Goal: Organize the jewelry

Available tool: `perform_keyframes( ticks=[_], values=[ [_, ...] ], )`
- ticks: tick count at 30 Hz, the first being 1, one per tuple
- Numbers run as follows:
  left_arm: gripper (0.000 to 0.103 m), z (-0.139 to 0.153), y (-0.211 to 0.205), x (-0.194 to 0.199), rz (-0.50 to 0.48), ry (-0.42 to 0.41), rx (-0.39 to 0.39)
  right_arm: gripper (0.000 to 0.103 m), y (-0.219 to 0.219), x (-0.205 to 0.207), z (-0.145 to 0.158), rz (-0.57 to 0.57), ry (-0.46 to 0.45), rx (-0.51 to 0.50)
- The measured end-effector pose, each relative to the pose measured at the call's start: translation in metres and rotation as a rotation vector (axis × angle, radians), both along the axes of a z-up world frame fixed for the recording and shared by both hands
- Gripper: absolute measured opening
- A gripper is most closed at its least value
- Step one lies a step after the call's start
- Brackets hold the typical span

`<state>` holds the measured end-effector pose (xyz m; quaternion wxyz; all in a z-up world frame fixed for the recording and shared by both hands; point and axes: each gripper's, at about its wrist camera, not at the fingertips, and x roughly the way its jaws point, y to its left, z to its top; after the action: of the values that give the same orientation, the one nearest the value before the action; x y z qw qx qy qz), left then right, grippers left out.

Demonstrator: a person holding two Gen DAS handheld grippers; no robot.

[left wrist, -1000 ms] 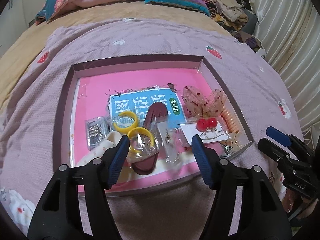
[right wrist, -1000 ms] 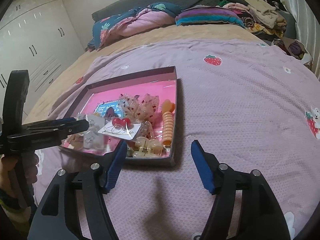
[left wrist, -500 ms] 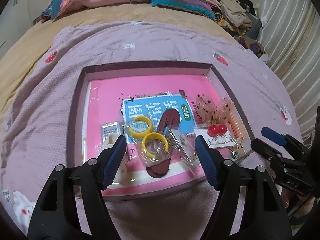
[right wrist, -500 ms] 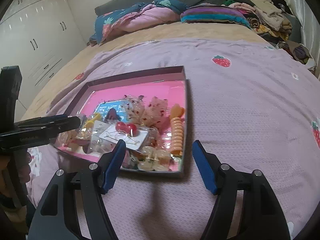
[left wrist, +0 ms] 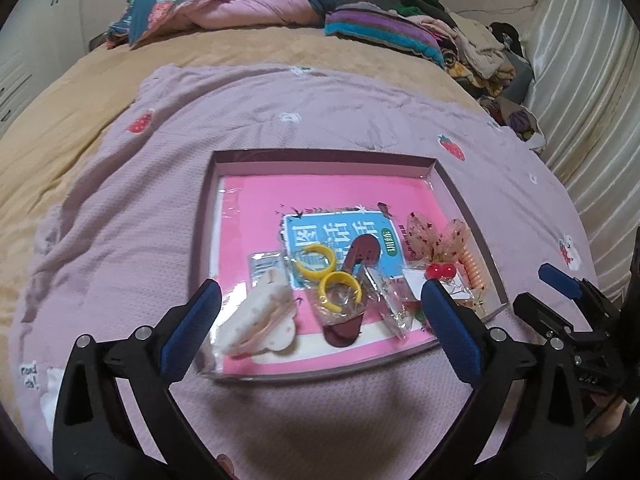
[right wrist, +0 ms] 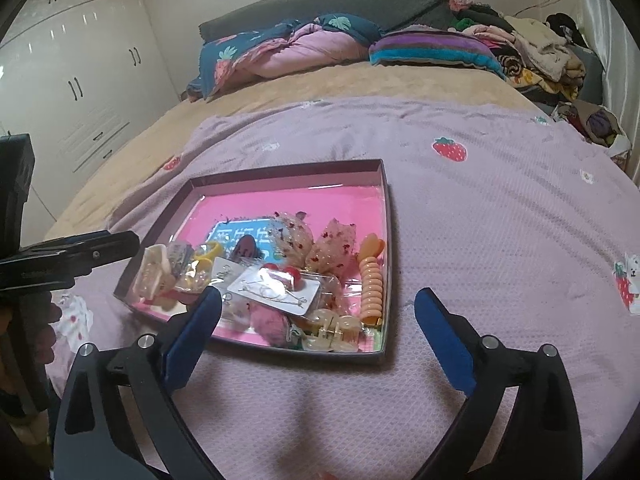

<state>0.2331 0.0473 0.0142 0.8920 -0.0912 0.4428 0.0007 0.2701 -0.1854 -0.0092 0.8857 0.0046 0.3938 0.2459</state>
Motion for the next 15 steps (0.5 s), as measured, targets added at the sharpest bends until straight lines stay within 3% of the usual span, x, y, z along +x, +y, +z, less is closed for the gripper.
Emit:
perform_keyframes(
  ticks=[15],
  values=[
    [0.093, 0.017, 0.021, -0.044, 0.057, -0.048, 0.002, 0.097, 0.010, -0.026, 0.027, 0.033, -0.055, 0.010]
  ],
)
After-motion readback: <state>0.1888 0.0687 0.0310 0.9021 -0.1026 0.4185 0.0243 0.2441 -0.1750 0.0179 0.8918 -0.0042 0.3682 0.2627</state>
